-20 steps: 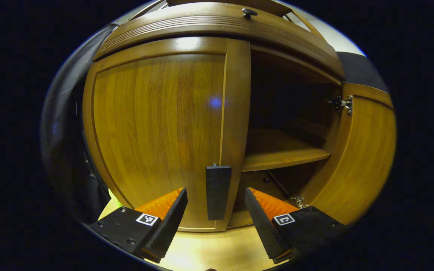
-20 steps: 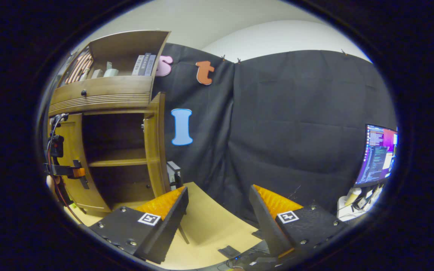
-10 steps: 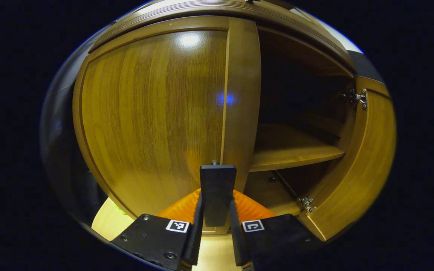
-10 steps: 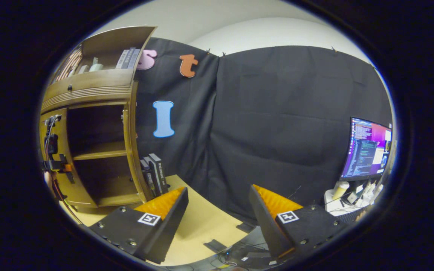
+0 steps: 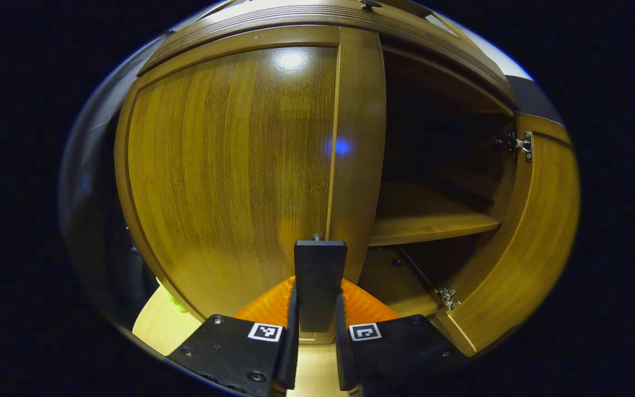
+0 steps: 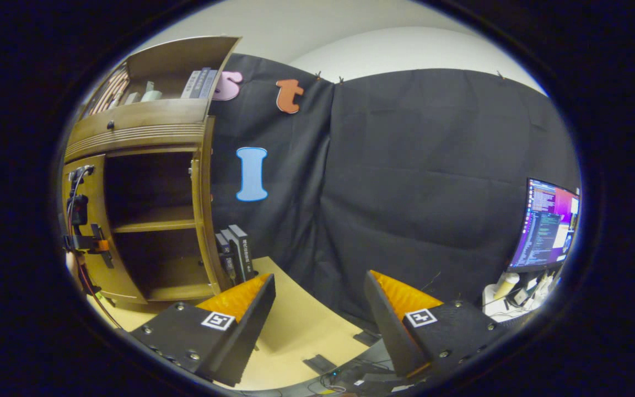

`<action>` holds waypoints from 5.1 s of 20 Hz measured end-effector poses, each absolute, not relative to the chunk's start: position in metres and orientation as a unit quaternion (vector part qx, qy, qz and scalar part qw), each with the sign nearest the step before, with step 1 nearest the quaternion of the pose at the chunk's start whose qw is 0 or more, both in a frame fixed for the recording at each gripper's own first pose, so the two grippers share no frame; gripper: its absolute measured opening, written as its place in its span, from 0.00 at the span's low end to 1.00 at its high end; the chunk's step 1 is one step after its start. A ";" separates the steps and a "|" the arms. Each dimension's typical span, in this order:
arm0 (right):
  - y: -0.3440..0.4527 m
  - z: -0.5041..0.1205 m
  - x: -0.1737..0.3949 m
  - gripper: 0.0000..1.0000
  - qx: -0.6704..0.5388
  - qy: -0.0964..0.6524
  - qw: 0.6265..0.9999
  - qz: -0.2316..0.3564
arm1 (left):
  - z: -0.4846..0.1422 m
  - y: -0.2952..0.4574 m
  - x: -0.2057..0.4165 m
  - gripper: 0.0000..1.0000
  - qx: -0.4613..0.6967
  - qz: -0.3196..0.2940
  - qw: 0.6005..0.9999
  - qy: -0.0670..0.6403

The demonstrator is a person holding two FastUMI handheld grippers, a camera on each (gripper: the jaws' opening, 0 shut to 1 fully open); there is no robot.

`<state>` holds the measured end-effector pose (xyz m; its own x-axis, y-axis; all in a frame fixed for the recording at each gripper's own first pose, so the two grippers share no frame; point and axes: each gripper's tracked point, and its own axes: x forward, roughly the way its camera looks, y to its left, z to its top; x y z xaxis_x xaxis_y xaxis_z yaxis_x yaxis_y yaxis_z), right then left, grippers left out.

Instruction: Open the right door of the double-door shoe cabinet with the right hand, and open the left door with the left hand.

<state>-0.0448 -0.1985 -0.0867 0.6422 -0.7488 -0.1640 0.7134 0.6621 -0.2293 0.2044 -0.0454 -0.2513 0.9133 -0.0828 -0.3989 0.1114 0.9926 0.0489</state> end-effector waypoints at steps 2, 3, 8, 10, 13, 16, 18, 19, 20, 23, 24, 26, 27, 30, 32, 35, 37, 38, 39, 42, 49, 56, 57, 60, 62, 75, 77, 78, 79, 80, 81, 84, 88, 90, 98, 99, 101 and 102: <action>-0.196 -0.085 -0.041 0.97 -0.074 0.123 0.907 -0.396 | -0.250 -0.044 0.196 0.30 0.038 -0.049 0.978 0.200; -0.195 -0.086 -0.041 0.97 -0.074 0.123 0.909 -0.392 | -0.248 -0.043 0.192 0.27 0.037 -0.048 0.978 0.200; -0.189 -0.086 -0.035 0.97 -0.076 0.125 0.918 -0.370 | -0.244 -0.035 0.169 0.30 0.037 -0.040 0.980 0.194; -0.186 -0.086 -0.032 0.97 -0.077 0.125 0.922 -0.359 | -0.243 -0.030 0.159 0.32 0.036 -0.036 0.980 0.192; -0.181 -0.088 -0.029 0.97 -0.079 0.128 0.927 -0.343 | -0.240 -0.023 0.145 0.32 0.034 -0.029 0.981 0.190; -0.175 -0.091 -0.025 0.97 -0.079 0.132 0.933 -0.325 | -0.237 -0.017 0.132 0.27 0.033 -0.023 0.982 0.186; -0.170 -0.093 -0.022 0.97 -0.077 0.134 0.937 -0.315 | -0.237 -0.011 0.124 0.29 0.032 -0.017 0.982 0.186; -0.168 -0.094 -0.021 0.97 -0.077 0.135 0.938 -0.309 | -0.236 -0.008 0.121 0.29 0.030 -0.013 0.982 0.186; -0.166 -0.094 -0.020 0.97 -0.077 0.135 0.940 -0.304 | -0.236 -0.005 0.117 0.29 0.029 -0.010 0.982 0.186; -0.162 -0.096 -0.015 0.97 -0.076 0.136 0.944 -0.290 | -0.233 0.005 0.107 0.31 0.028 0.000 0.983 0.184; -0.161 -0.098 -0.013 0.97 -0.075 0.137 0.946 -0.285 | -0.234 0.006 0.105 0.29 0.027 0.004 0.983 0.183; -0.158 -0.099 -0.011 0.97 -0.073 0.139 0.949 -0.275 | -0.233 0.012 0.099 0.28 0.026 0.009 0.983 0.181; -0.156 -0.099 -0.008 0.97 -0.072 0.139 0.950 -0.270 | -0.231 0.017 0.094 0.26 0.026 0.012 0.983 0.180; -0.149 -0.104 -0.005 0.96 -0.073 0.142 0.954 -0.256 | -0.227 0.029 0.081 0.26 0.025 0.027 0.983 0.181; -0.145 -0.108 -0.002 0.97 -0.069 0.145 0.956 -0.247 | -0.226 0.036 0.074 0.25 0.025 0.035 0.983 0.178; -0.136 -0.115 0.003 0.97 -0.062 0.151 0.959 -0.231 | -0.225 0.051 0.064 0.24 0.028 0.047 0.983 0.176; -0.130 -0.118 0.007 0.97 -0.062 0.152 0.961 -0.221 | -0.223 0.061 0.054 0.23 0.031 0.057 0.982 0.177; -0.127 -0.119 0.008 0.97 -0.062 0.152 0.962 -0.217 | -0.222 0.066 0.050 0.23 0.033 0.063 0.982 0.177; -0.124 -0.121 0.009 0.97 -0.062 0.153 0.963 -0.212 | -0.221 0.071 0.047 0.23 0.036 0.069 0.981 0.178; -0.116 -0.126 0.015 0.97 -0.058 0.157 0.966 -0.198 | -0.217 0.090 0.037 0.23 0.042 0.093 0.979 0.178; -0.104 -0.138 0.021 0.97 -0.053 0.170 0.968 -0.177 | -0.220 0.129 0.023 0.21 0.034 0.129 0.973 0.188; -0.097 -0.140 0.031 0.97 -0.055 0.172 0.970 -0.163 | -0.218 0.149 0.014 0.17 0.017 0.147 0.971 0.187; -0.096 -0.140 0.031 0.97 -0.054 0.173 0.970 -0.161 | -0.217 0.150 0.013 0.17 0.015 0.145 0.971 0.187; -0.094 -0.142 0.036 0.97 -0.053 0.174 0.971 -0.157 | -0.215 0.154 0.009 0.19 0.014 0.145 0.973 0.180; -0.093 -0.143 0.038 0.97 -0.051 0.176 0.971 -0.153 | -0.212 0.156 0.009 0.29 0.013 0.145 0.974 0.176; -0.084 -0.155 0.043 0.97 -0.042 0.187 0.972 -0.138 | -0.208 0.173 -0.004 0.69 0.038 0.143 0.973 0.178; -0.084 -0.156 0.043 0.97 -0.039 0.188 0.972 -0.138 | -0.206 0.177 -0.006 0.78 0.041 0.146 0.973 0.175; -0.085 -0.157 0.043 0.97 -0.037 0.189 0.972 -0.138 | -0.206 0.177 -0.006 0.82 0.038 0.143 0.973 0.175; -0.085 -0.157 0.043 0.97 -0.036 0.189 0.972 -0.137 | -0.205 0.177 -0.008 0.84 0.035 0.145 0.973 0.175; -0.084 -0.157 0.044 0.97 -0.036 0.189 0.972 -0.136 | -0.204 0.179 -0.008 0.96 0.031 0.144 0.974 0.172; -0.083 -0.157 0.044 0.97 -0.036 0.188 0.972 -0.136 | -0.203 0.180 -0.009 0.94 0.025 0.144 0.974 0.171; -0.082 -0.158 0.047 0.94 -0.039 0.188 0.973 -0.132 | -0.203 0.184 -0.012 0.95 0.026 0.153 0.973 0.173; -0.077 -0.160 0.048 0.97 -0.038 0.189 0.973 -0.127 | -0.198 0.199 -0.021 0.95 0.036 0.166 0.971 0.168; -0.074 -0.161 0.051 0.97 -0.038 0.190 0.973 -0.124 | -0.197 0.206 -0.024 0.95 0.034 0.173 0.970 0.169; -0.060 -0.159 0.061 0.97 -0.038 0.188 0.975 -0.108 | -0.191 0.237 -0.041 0.95 0.024 0.222 0.960 0.167; -0.058 -0.158 0.062 0.97 -0.038 0.188 0.976 -0.106 | -0.189 0.241 -0.043 0.95 0.024 0.229 0.959 0.166; -0.055 -0.156 0.064 0.97 -0.040 0.186 0.977 -0.102 | -0.185 0.243 -0.046 0.95 0.018 0.231 0.959 0.161; -0.054 -0.156 0.066 0.97 -0.041 0.185 0.977 -0.099 | -0.186 0.236 -0.044 0.96 0.005 0.219 0.962 0.160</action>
<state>0.0662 -0.0541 -0.1560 0.9117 -0.2086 -0.3541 0.1785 0.9771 -0.1161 -0.0440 0.2355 -0.1859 0.8523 0.4239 -0.3064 -0.4208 0.9037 0.0796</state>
